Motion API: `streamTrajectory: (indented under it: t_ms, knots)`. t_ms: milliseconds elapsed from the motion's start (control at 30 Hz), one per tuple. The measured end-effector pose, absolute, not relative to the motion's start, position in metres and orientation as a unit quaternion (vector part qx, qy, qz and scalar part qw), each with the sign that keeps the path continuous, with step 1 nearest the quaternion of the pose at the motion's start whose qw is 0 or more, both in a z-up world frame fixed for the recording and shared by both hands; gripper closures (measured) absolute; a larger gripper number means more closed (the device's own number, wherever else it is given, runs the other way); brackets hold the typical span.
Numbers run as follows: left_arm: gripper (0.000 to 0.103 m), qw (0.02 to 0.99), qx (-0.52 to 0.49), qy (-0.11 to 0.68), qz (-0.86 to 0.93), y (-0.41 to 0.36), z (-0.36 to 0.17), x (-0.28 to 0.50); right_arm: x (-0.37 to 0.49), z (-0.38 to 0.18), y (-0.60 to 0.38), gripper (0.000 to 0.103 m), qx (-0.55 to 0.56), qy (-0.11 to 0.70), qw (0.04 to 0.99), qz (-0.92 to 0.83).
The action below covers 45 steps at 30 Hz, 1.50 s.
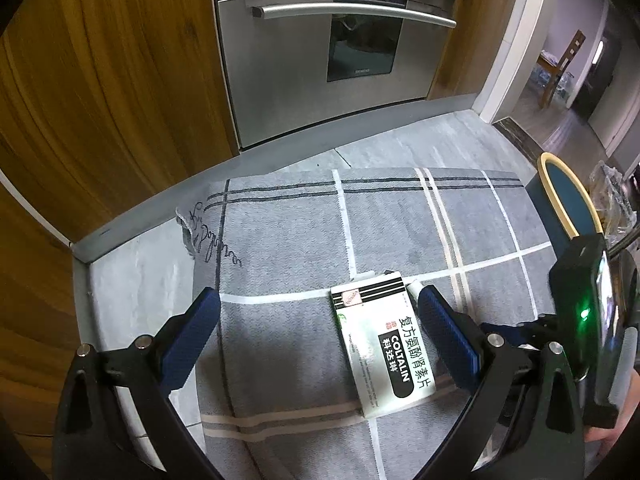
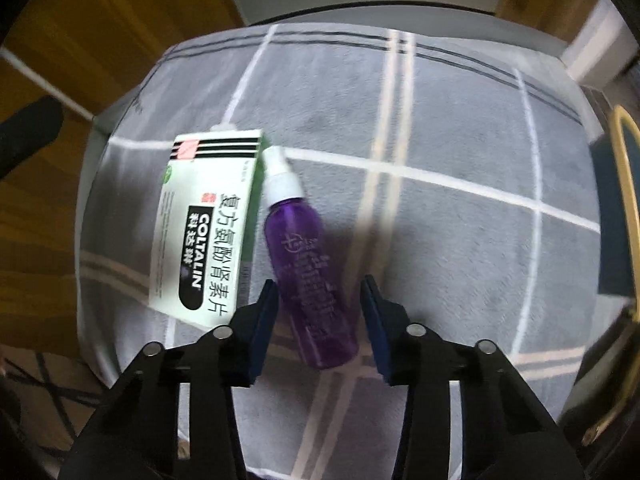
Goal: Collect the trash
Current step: 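Grasp the purple spray bottle with the right tool while the left tool grasps the white COLTALIN box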
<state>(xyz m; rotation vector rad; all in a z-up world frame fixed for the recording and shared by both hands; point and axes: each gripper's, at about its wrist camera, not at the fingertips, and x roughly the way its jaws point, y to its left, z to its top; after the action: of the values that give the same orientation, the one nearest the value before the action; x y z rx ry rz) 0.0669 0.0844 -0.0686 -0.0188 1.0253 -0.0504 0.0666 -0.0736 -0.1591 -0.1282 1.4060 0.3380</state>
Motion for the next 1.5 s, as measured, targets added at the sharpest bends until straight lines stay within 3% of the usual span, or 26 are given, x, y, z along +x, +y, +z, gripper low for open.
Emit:
streamTrajectory:
  t_ms: [400, 933, 1267, 1367, 1500]
  knots:
    - [0.006, 0.860, 0.003, 0.509, -0.035, 0.073, -0.080, 0.071, 0.078, -0.162, -0.086, 0.068, -0.021, 0.651, 0.746, 0.142]
    - [0.006, 0.823, 0.068, 0.559, -0.075, 0.003, -0.141, 0.065, 0.092, -0.158, -0.145, 0.068, -0.006, 0.659, 0.751, 0.044]
    - [0.006, 0.809, 0.036, 0.584, -0.057, 0.006, -0.163, 0.074, 0.089, -0.167, -0.166, 0.069, 0.002, 0.667, 0.743, 0.044]
    - [0.010, 0.805, 0.032, 0.590, -0.054, 0.007, -0.169, 0.076, 0.090, -0.170, -0.169, 0.068, 0.007, 0.668, 0.742, 0.050]
    - [0.024, 0.802, 0.038, 0.594, -0.054, 0.011, -0.172, 0.075, 0.087, -0.175, -0.168, 0.067, 0.006, 0.670, 0.741, 0.051]
